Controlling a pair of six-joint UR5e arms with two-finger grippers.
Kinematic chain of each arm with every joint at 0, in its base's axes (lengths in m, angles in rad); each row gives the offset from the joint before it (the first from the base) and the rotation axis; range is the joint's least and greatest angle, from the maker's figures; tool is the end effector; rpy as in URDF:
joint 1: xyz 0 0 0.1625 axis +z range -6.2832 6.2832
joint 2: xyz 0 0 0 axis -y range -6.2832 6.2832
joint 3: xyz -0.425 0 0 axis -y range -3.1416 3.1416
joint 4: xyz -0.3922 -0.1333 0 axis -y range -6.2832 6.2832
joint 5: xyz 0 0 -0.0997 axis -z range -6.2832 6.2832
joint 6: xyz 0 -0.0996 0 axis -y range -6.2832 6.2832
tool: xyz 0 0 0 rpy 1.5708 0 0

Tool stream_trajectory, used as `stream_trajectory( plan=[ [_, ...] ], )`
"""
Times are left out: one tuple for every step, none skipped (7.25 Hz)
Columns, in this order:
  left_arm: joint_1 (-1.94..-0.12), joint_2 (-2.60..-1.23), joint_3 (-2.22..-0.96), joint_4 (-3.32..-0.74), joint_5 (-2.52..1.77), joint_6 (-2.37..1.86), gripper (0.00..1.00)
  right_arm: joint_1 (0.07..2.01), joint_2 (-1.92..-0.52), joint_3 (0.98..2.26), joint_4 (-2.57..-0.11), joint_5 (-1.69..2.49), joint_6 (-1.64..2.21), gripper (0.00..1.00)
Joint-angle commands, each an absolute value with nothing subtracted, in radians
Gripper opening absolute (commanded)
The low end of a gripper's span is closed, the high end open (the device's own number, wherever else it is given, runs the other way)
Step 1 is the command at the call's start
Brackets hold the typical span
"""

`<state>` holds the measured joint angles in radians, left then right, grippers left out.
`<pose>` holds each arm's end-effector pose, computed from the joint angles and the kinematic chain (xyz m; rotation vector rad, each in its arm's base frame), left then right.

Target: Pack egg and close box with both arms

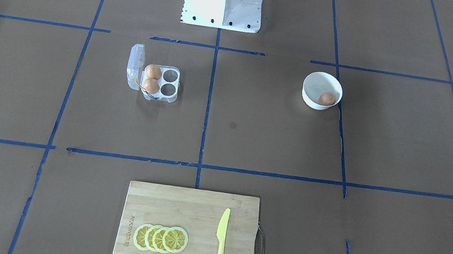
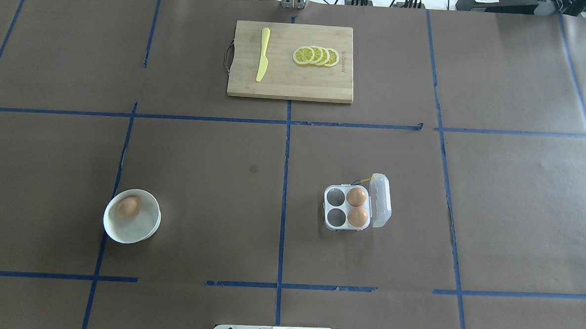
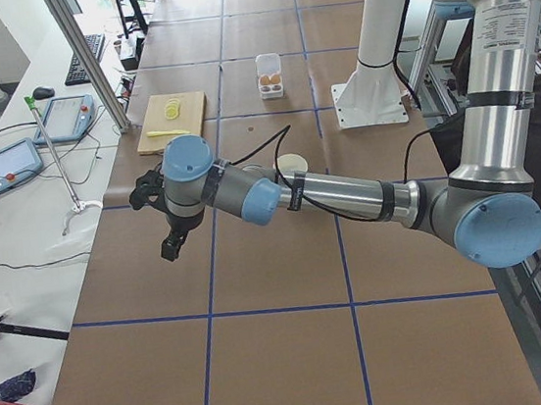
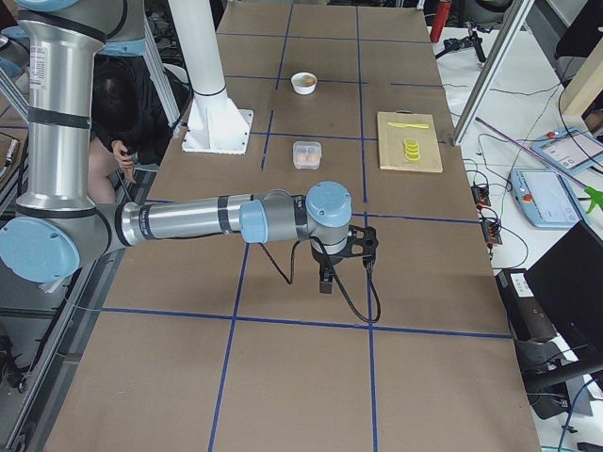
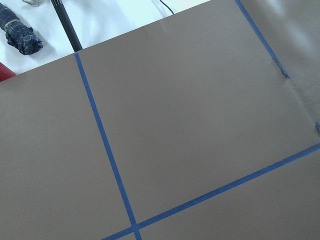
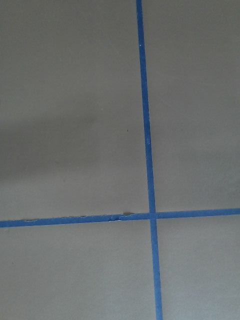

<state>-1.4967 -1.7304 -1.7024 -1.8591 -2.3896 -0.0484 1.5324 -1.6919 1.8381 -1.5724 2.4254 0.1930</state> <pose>-0.0186 -0.5668 0.4718 0.4970 0.8276 0.2608 0.0411 -0.4467 0.5776 0.0363 -0.8632 0.0831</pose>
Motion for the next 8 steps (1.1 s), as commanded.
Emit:
stream_trajectory(
  plan=[
    [-1.419, -1.784, -1.735, -1.896, -2.39, -0.217, 1.0, 1.532, -1.689, 1.836, -1.572, 2.427, 0.189, 1.0],
    [-1.358, -1.784, -1.767, -1.935, -2.378, -0.394, 1.0, 1.532, -1.687, 1.838, -1.572, 2.427, 0.19, 1.0],
    [-1.271, -1.779, -1.837, -1.936, -2.369, -0.522, 1.0, 1.532, -1.687, 1.836, -1.572, 2.427, 0.19, 1.0],
    [-1.2, -1.763, -1.901, -1.936, -2.303, -0.643, 1.0, 1.532, -1.687, 1.839, -1.571, 2.425, 0.19, 1.0],
    [-1.107, -1.744, -1.948, -1.936, -2.252, -0.782, 1.0, 1.532, -1.686, 1.845, -1.571, 2.424, 0.183, 1.0],
    [-0.992, -1.737, -1.983, -1.936, -2.132, -0.927, 1.0, 1.531, -1.684, 1.845, -1.569, 2.422, 0.18, 1.0],
    [-0.897, -1.723, -2.002, -1.931, -2.047, -1.016, 1.0, 1.529, -1.683, 1.845, -1.569, 2.421, 0.179, 1.0],
    [-0.846, -1.688, -2.011, -1.928, -2.013, -1.066, 1.0, 1.529, -1.683, 1.845, -1.569, 2.421, 0.179, 1.0]
  ],
)
